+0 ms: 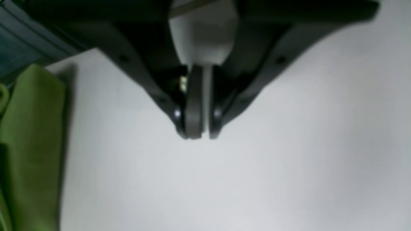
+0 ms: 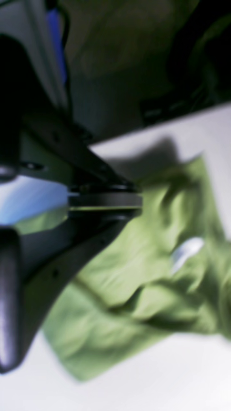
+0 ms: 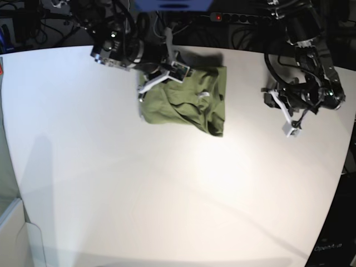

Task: Fold the T-shirt properly
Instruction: 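Grip opposite sides of the bundle with both grippers and square it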

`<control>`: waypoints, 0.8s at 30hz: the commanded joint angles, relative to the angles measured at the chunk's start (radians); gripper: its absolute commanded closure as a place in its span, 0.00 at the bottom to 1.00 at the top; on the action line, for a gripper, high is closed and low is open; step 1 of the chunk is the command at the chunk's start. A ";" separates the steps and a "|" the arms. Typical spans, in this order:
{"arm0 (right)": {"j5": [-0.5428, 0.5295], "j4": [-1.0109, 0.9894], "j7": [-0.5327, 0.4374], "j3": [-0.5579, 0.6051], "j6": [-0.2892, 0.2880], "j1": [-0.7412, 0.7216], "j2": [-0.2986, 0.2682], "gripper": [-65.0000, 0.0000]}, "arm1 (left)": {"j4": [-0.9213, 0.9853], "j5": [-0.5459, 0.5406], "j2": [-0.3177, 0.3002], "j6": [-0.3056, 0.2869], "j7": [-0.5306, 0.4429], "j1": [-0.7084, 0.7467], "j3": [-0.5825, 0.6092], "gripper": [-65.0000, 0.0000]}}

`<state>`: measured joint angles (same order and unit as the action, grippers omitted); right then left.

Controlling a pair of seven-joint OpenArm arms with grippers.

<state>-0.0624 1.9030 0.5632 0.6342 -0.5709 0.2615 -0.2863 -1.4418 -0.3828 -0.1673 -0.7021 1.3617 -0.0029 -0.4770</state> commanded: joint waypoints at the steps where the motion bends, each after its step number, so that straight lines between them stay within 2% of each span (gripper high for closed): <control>1: -0.017 0.019 -0.022 -0.021 0.004 -0.018 -0.006 1.00 | 0.002 0.028 0.004 0.004 0.035 0.008 0.025 0.94; 11: -0.023 0.020 0.044 -0.126 0.002 -0.126 -0.050 1.00 | -0.004 0.032 0.021 0.004 0.035 0.059 0.169 0.94; 15: -0.023 0.019 0.042 -0.173 0.002 -0.130 -0.047 1.00 | 0.002 0.032 0.025 0.004 0.035 0.059 0.238 0.94; 24: -0.023 0.019 0.037 -0.233 0.002 -0.087 -0.049 1.00 | 0.013 0.035 0.108 0.004 0.035 -0.033 0.245 0.94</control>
<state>-0.0772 1.9038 0.6239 0.4061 -0.5739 0.1856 -0.3309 -1.4353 -0.3981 -0.0612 -0.7036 1.3689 -0.0341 -0.2390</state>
